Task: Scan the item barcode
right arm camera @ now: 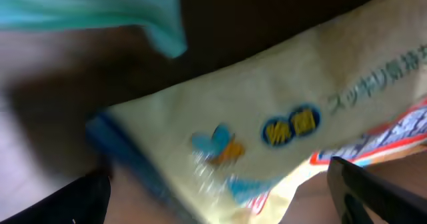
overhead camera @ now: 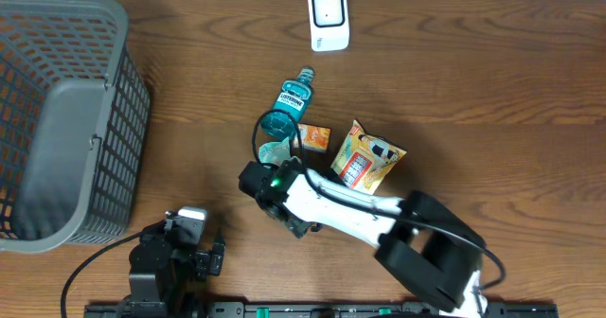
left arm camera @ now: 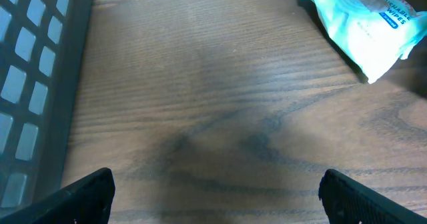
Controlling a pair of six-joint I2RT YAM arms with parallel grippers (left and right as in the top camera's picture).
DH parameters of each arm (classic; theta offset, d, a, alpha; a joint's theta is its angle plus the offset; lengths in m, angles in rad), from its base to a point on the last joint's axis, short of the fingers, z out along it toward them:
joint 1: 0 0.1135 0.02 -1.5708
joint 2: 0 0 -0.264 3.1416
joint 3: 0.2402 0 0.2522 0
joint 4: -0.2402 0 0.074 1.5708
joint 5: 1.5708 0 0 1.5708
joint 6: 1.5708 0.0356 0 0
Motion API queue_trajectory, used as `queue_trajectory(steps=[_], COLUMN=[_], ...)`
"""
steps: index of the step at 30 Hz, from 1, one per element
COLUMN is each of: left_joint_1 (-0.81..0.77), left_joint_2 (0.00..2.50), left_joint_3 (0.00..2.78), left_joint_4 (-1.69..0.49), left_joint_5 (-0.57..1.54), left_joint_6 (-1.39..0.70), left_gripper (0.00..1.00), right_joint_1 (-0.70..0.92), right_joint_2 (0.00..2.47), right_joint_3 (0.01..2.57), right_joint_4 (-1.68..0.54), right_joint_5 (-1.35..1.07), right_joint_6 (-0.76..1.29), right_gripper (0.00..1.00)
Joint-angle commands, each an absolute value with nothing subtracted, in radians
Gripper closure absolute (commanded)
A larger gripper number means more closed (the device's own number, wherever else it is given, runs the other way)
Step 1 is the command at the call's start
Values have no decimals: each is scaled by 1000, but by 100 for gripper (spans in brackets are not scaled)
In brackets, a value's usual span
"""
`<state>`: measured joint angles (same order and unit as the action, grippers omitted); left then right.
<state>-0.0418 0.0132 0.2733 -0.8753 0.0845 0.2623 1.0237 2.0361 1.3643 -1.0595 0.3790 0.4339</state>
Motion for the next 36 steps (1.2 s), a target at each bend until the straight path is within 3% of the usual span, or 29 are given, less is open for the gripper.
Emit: queue_trajectory(steps=[1, 2, 4, 5, 6, 11, 17, 27, 36], left_joint_1=[-39, -38, -38, -38, -39, -39, -38, -38, -39], left_joint_2=[10, 10, 10, 10, 10, 10, 10, 10, 10], left_joint_3=[263, 263, 263, 263, 263, 263, 263, 263, 263], left_joint_4=[-908, -908, -908, -908, -908, -908, -908, -908, -908], left_joint_5=[94, 94, 94, 94, 94, 94, 94, 94, 94], left_joint_6=[260, 260, 260, 260, 260, 260, 260, 260, 260], left_gripper=[2, 2, 2, 2, 2, 2, 2, 2, 2], right_joint_1=[1013, 1010, 1001, 997, 991, 935, 821, 591, 357], right_joint_2=[2112, 2133, 2166, 2172, 2173, 2160, 2115, 1877, 1788], right_joint_3=[1371, 1371, 1371, 1371, 1372, 1399, 1507, 1604, 1604], right_joint_4=[-1062, -1067, -1080, -1087, -1093, -1124, -1184, -1125, -1142], right_joint_5=[469, 469, 469, 469, 469, 447, 263, -533, -1096], right_joint_6=[461, 472, 500, 519, 540, 659, 628, 250, 245], right_gripper=[4, 14, 65, 84, 96, 99, 99, 99, 98])
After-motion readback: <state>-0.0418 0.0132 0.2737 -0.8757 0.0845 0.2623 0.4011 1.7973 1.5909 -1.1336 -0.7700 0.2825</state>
